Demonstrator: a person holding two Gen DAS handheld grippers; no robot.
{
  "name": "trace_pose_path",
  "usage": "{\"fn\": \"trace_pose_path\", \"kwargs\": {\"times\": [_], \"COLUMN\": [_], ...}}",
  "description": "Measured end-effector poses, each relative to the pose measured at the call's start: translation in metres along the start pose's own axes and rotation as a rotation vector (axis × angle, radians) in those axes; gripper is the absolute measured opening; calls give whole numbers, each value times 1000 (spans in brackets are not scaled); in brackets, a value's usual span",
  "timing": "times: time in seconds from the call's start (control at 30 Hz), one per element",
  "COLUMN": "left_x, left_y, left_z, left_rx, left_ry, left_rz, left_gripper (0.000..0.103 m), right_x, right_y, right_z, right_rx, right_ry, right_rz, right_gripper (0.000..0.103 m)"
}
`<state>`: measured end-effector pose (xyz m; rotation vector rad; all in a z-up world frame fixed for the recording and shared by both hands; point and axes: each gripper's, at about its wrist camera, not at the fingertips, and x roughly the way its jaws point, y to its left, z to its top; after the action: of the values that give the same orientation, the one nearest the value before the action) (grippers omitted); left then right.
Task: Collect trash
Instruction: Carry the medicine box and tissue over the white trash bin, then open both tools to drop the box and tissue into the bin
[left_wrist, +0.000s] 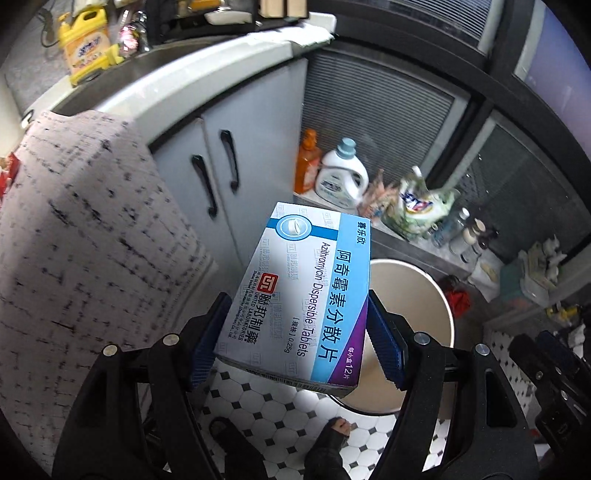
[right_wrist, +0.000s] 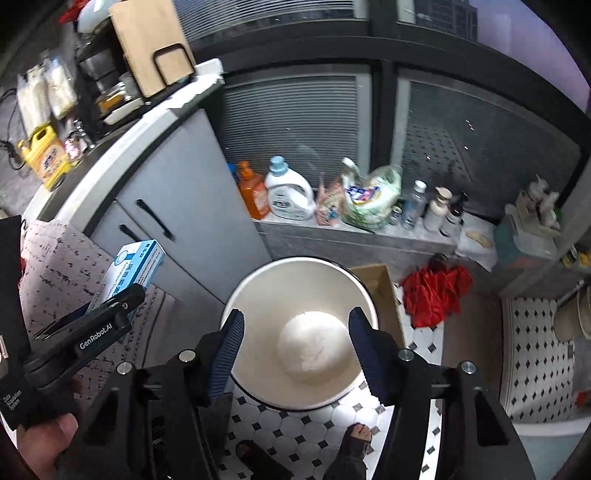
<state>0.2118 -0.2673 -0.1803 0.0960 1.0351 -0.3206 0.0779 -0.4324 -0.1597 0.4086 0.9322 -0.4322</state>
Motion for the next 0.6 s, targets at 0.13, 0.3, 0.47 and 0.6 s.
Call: {"fn": "trace_pose_path", "kwargs": {"times": [0.13, 0.3, 0.47, 0.6], "left_x": [5, 13, 18, 11], "left_y": [-22, -48, -69, -63], "left_z": [-2, -6, -8, -4], "left_rx": [32, 67, 102, 82], "left_ry": [12, 41, 52, 38], "left_rz": [-40, -109, -144, -133], "left_gripper": [72, 72, 86, 88], "right_x": [-5, -13, -18, -21], "right_y": [-17, -34, -46, -47], "right_z": [-6, -12, -16, -16], "right_rx": [37, 79, 107, 114], "right_ry": [12, 12, 11, 6], "right_rz": [-32, -68, -87, -84], "right_gripper": [59, 59, 60, 60]}}
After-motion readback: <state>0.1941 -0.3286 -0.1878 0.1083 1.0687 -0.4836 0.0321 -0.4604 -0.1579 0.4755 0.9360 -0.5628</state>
